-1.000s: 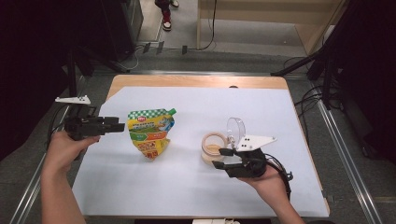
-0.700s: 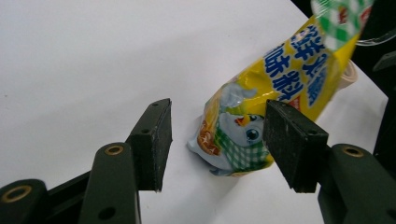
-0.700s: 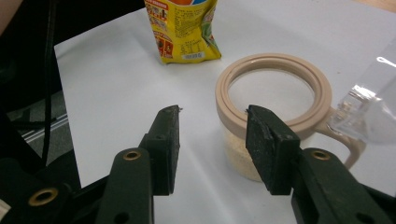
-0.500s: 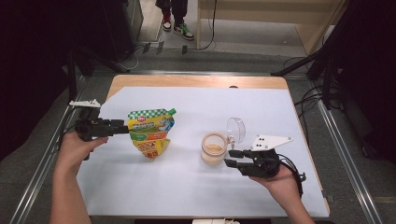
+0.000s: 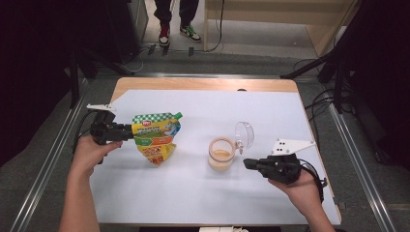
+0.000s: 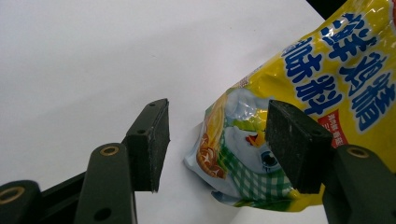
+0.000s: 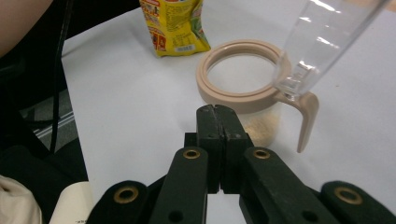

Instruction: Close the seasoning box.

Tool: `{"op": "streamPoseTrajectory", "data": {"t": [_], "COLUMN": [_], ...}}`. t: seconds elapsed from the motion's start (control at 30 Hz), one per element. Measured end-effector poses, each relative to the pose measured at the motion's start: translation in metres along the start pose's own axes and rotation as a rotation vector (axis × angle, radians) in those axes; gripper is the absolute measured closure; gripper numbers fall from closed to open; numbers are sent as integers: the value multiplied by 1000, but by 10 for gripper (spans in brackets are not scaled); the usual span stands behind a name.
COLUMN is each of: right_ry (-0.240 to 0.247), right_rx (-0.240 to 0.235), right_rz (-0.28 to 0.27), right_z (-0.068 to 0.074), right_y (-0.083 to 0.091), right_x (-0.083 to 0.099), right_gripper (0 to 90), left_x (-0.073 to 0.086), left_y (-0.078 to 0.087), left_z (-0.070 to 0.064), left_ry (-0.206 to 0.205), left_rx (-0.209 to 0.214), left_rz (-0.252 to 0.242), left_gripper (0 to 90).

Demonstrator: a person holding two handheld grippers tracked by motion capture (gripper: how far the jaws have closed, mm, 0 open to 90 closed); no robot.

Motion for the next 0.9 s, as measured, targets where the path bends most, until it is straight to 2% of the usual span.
{"op": "streamPoseTrajectory", "data": {"t": [0.13, 0.3, 0.4, 0.47, 0.53, 0.73, 0.83, 0.9], "right_ry": [-15, -44, -93, -117, -116, -97, -76, -58], "right_rx": [47, 148, 181, 190, 194, 184, 148, 142], "right_rz": [-7, -25, -54, -77, -90, -103, -116, -115], "right_z": [-13, -32, -43, -46, -48, -41, -33, -28], "right_y": [2, 0, -4, -9, -13, -18, -20, -21], "right_x": [2, 4, 3, 0, -1, -4, -8, -9], "right_gripper": [900, 900, 900, 900, 900, 900, 900, 900], "left_x": [0, -3, -3, -3, -2, -2, -2, -2], "left_y": [-4, -5, -5, -5, -6, -7, -6, -6], "left_z": [-1, -4, -4, -4, -4, -3, -4, -4], "left_ry": [-1, -3, -8, -4, 4, 7, 9, 8], "left_rx": [5, 16, 17, 16, 19, 26, 27, 27], "left_rz": [1, -14, -15, -14, -11, -4, -10, -11], "left_gripper": [408, 406, 406, 405, 403, 401, 401, 401]}}
Point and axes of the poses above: each handheld gripper's, and its own axes: y roughly backward along the jaws, x roughly out of its underside, z roughly to its left, the point moved 7 cm from there along -y, roughly forward along the jaws, and after that the axes turned 15 degrees about -z, right-handed, at the moved point
